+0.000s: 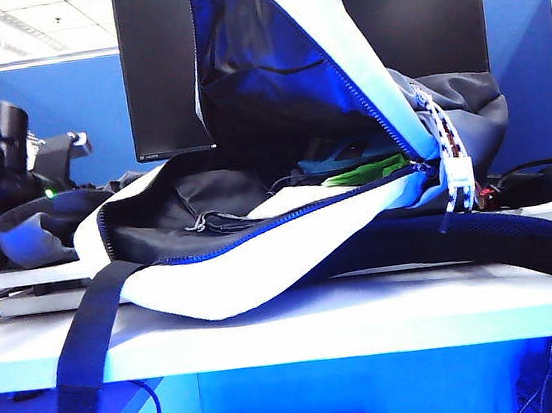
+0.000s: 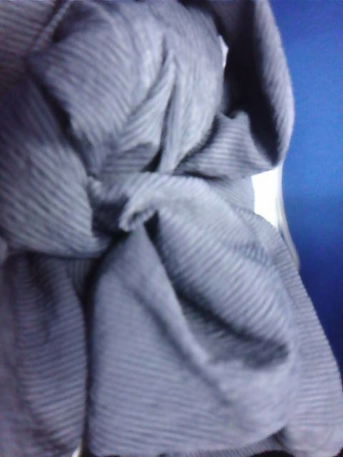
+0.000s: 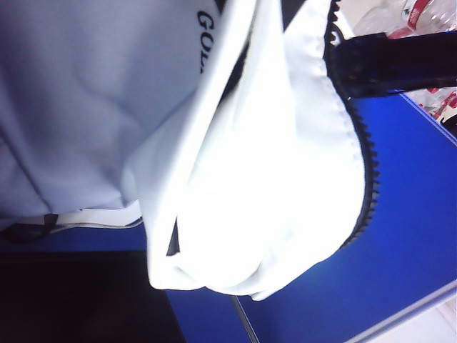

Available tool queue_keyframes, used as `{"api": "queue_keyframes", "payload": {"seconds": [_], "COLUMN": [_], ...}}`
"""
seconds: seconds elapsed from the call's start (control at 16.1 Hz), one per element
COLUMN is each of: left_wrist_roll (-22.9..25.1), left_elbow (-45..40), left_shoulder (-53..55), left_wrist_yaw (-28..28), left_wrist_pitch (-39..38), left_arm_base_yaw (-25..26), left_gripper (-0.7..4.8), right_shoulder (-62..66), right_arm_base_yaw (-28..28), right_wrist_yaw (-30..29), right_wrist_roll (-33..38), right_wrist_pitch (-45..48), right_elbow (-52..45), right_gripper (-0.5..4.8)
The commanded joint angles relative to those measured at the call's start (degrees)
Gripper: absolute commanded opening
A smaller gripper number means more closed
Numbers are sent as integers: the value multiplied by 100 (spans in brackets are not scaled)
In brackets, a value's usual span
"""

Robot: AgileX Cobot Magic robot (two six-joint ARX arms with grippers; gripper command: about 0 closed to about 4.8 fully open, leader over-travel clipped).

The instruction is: Put the gray clothes into the backpack.

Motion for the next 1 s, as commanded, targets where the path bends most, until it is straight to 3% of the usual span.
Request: {"api": "queue_keyframes", "payload": {"seconds": [0.06,0.25,0.37,0.5,0.62,0.75,0.81,0.93,1.0], "left_wrist_roll": [-195,-195,-192,-144,-79,262,402,496,444], "left_elbow": [-50,-50,-52,-52,-55,-63,-138,-485,-509], "left_shoulder": [-940,-2284,-2924,-3762,-4052,-4072,-4033,-3888,-3729], "left_wrist_yaw": [763,1491,1690,2256,2739,2769,2621,1753,1659], "left_wrist_pitch": [-345,-1233,-1893,-3388,-4341,-5158,-5248,-4448,-4013], "left_arm_base_yaw": [59,55,48,42,-131,-693,-942,-1567,-1666], "left_gripper": [-5,-5,-5,-5,-5,-5,-5,-5,-5], "right_shoulder": [-111,-68,-35,-31,-31,-28,-28,-33,-33], "right_arm_base_yaw": [20,17,15,-28,-28,-28,-28,-28,-28], "right_wrist_yaw": [501,1268,1530,1873,1886,1788,1644,1084,833], "right_wrist_roll": [-146,-365,-361,-358,-356,-306,-251,20,20], "right_wrist_pitch": [525,562,629,925,1228,1331,1340,1342,1351], "right_elbow": [79,76,76,79,81,81,81,81,81], "right_gripper": [-6,-6,-6,-6,-6,-6,-6,-6,-6]}}
